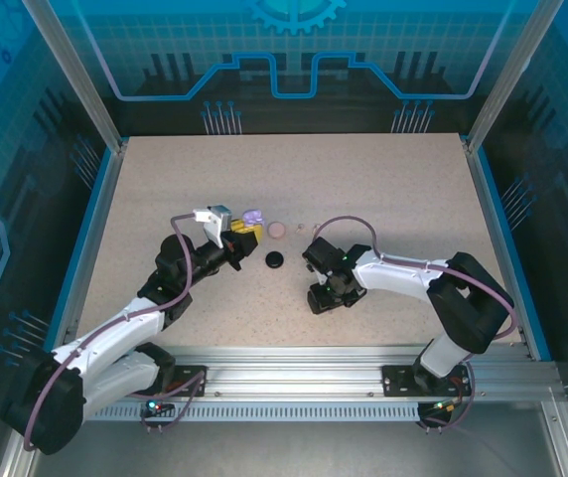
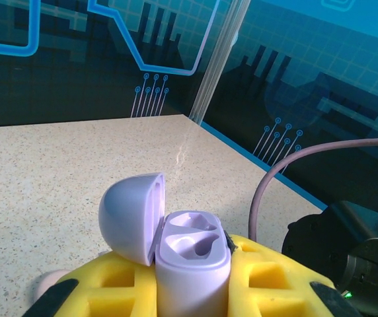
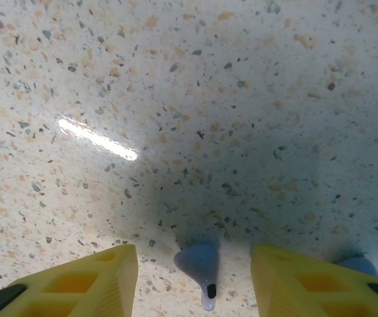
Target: Insert the wireless bluetooth earbuds into the charging case
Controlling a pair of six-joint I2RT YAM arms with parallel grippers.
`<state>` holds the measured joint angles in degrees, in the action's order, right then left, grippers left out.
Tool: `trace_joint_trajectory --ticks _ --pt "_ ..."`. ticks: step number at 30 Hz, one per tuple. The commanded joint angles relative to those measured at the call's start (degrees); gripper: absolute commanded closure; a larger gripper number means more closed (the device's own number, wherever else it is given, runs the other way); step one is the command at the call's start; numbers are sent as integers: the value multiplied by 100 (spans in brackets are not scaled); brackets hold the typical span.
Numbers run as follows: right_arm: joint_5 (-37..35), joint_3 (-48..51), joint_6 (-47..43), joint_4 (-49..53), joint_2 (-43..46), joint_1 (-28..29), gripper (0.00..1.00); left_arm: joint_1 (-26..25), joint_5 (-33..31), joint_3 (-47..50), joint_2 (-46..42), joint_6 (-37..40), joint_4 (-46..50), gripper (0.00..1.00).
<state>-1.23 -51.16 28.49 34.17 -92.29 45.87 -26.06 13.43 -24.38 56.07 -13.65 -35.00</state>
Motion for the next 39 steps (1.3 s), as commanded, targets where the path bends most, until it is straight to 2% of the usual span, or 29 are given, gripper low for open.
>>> trace_joint_trajectory --ticks 1,16,25,30,39 --pt "-208 -146 -73 229 -127 137 52 -34 168 -186 -71 -94 -96 100" --pt "-674 -459 -110 517 -588 435 59 -33 228 -233 -79 -85 -43 100" --pt "-633 -467 -103 494 -572 431 77 -34 274 -239 -96 -101 -17 100" --pt "-585 -470 -69 478 -412 407 85 -45 305 -262 -88 -147 -74 100" --pt "-548 -706 73 635 490 200 87 -103 318 -285 -31 84 -623 100"
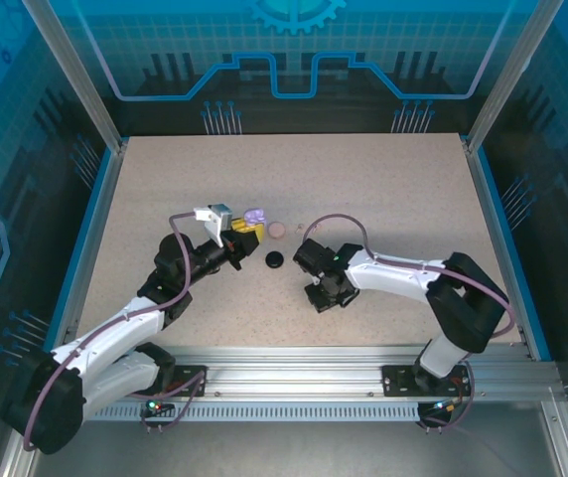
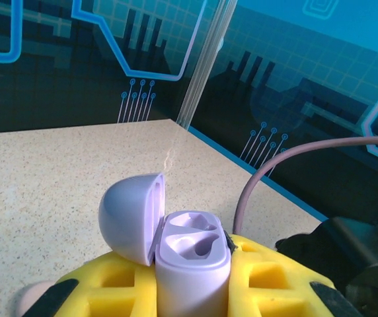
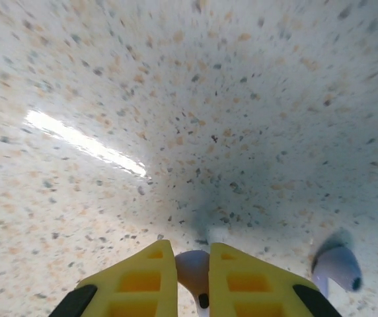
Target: Insert the wireless bluetooth earbuds into the charging case
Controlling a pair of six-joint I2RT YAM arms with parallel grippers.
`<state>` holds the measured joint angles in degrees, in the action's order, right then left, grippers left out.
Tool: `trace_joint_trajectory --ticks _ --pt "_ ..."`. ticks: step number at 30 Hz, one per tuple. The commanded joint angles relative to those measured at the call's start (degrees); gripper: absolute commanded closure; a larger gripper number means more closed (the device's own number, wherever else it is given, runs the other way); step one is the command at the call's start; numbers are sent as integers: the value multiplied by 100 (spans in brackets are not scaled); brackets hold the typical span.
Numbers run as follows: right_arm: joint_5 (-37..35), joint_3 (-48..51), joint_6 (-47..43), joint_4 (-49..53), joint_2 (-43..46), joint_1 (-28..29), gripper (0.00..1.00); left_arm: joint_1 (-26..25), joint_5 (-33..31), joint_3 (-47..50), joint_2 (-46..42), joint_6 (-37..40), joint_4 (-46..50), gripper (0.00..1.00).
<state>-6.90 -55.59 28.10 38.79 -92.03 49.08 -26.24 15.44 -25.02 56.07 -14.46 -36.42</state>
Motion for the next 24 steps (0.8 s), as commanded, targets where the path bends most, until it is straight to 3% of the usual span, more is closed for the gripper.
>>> trace_joint_trajectory --ticks 1,12,18,24 --pt "25 -326 109 211 598 -167 87 -99 92 -240 -22 244 -536 100" --pt "575 -2116 72 225 1694 -1302 87 -400 -426 -900 478 1439 -962 100" --pt "686 -3439 1 -4 1446 -1424 86 -638 -844 -1268 863 2368 -973 100" --pt "944 -3942 -51 -625 1253 -1245 86 -840 -1245 -1374 1062 2930 -1166 100"
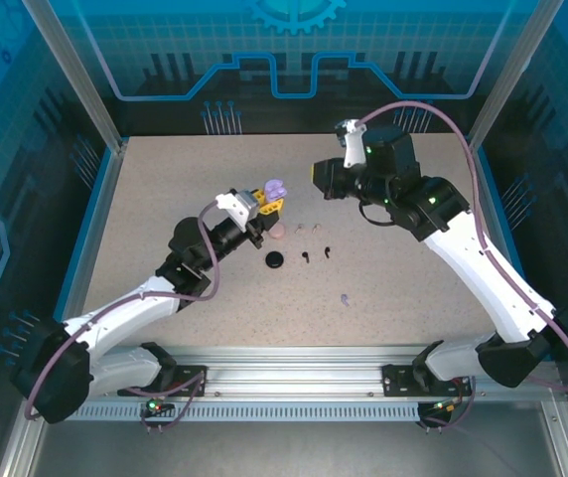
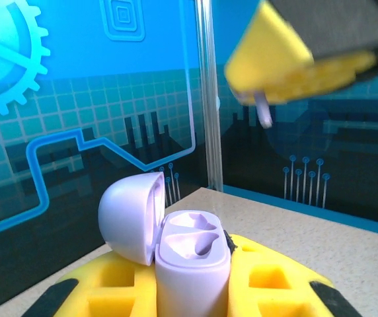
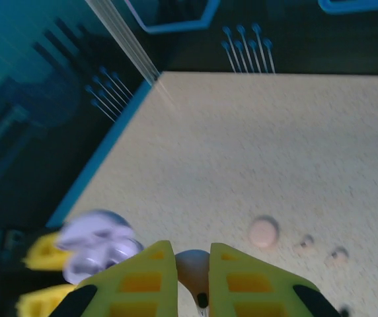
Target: Insert the wireless bluetooth earbuds into the charging case
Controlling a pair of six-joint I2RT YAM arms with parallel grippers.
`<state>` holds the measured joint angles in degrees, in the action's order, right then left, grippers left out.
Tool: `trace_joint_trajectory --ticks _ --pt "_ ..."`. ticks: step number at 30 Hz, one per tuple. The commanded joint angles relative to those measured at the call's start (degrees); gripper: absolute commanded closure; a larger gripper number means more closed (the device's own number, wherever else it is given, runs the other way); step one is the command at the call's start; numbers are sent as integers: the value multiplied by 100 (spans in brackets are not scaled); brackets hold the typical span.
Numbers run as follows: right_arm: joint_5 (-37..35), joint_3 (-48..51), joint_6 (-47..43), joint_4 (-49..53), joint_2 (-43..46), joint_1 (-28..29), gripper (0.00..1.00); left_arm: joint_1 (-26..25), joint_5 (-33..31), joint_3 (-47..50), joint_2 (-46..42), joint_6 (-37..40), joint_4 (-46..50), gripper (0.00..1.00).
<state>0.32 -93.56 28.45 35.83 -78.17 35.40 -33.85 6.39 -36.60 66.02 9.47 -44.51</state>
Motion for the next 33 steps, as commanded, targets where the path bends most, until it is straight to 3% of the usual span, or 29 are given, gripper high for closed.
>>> trace_joint_trajectory --ticks 1,8,17,33 --pt "232 -130 -126 -460 -125 178 86 -104 -369 -231 94 577 -387 100" --pt "254 507 -552 -1558 156 666 86 -194 -525 -310 222 749 -540 100" --pt "67 1836 -672 -3051 709 882 86 -250 -534 -392 228 707 -529 100" --pt "-148 2009 -665 -3320 665 934 86 -341 -490 -426 230 654 -396 100"
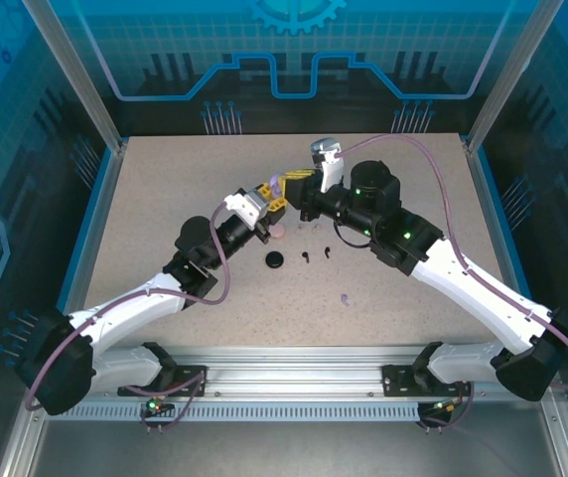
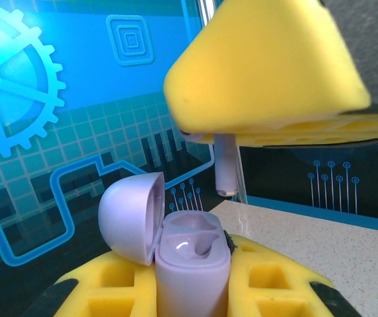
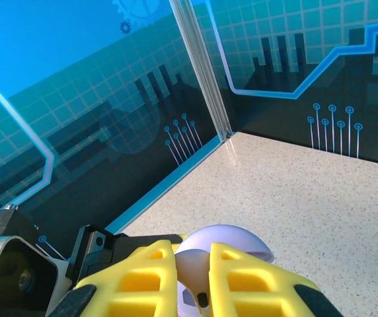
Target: Insert the wireless bluetooth earbuds into the charging case
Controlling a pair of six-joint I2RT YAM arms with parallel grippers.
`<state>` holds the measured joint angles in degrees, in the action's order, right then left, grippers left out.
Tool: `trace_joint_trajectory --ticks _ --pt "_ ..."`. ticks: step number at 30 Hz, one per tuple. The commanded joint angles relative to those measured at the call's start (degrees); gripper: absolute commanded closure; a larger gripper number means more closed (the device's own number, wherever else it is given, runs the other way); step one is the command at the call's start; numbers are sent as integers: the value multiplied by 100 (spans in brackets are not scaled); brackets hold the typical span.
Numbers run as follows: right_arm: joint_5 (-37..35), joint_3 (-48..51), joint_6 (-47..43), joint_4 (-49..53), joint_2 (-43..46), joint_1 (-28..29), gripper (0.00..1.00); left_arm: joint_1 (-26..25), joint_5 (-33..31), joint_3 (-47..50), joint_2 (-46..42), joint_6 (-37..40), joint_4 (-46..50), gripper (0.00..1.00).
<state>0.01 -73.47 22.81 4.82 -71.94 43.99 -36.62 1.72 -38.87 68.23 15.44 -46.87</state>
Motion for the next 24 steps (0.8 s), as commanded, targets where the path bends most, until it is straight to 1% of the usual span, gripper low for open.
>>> trace_joint_trajectory --ticks 1,17,24 --pt "-124 -7 -101 -218 21 75 86 -57 -22 -212 11 63 -152 100" --pt "-90 158 25 -230 -212 -85 87 -93 31 -256 -88 64 -48 100" --pt "164 227 -51 -177 -222 -127 88 -93 10 -295 -73 55 -24 100"
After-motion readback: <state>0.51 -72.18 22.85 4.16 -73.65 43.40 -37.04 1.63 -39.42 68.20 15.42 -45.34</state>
